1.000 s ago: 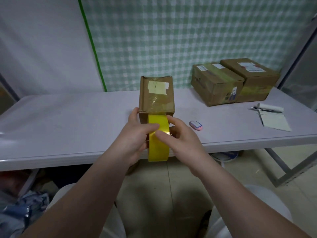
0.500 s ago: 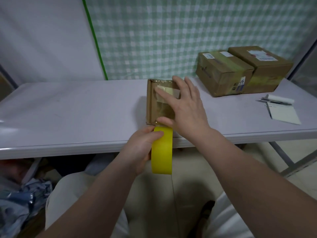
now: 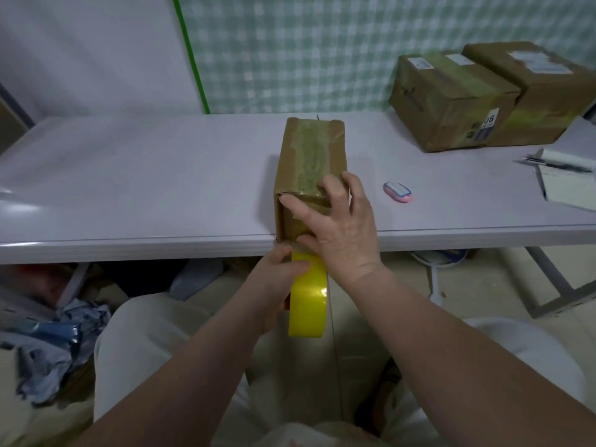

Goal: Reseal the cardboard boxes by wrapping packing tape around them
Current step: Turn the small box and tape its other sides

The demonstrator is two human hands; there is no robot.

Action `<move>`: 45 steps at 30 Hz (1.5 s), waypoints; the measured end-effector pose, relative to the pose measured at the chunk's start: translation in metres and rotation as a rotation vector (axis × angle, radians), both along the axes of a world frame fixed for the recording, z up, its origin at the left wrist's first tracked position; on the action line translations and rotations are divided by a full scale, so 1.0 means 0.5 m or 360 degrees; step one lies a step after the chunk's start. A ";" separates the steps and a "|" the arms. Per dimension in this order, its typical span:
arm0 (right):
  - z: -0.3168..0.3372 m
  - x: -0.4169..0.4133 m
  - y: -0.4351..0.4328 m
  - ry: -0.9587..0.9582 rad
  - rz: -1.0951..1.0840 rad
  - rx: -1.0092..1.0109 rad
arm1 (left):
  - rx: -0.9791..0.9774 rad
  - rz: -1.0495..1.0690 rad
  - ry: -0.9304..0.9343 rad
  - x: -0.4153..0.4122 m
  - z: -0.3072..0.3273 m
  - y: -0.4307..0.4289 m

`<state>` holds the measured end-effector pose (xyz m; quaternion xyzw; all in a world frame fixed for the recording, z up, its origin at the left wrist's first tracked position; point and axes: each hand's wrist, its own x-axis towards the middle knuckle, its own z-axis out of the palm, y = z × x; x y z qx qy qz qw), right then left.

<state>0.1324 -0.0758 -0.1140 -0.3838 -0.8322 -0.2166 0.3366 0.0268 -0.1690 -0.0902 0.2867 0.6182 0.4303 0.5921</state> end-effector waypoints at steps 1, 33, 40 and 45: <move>-0.001 0.000 0.003 -0.0015 -0.0003 -0.0001 | 0.0004 -0.0001 -0.0004 -0.001 -0.001 0.001; 0.032 0.050 0.035 0.0313 0.0327 -0.0104 | -0.0116 0.0133 -0.0184 0.023 0.003 0.022; 0.020 0.144 0.086 0.0481 -0.0320 -0.0772 | -0.0134 0.0025 -0.0128 0.025 0.000 0.032; 0.007 0.171 0.139 -0.0010 -0.0617 -0.1332 | -0.0134 -0.0026 -0.0129 0.029 0.000 0.030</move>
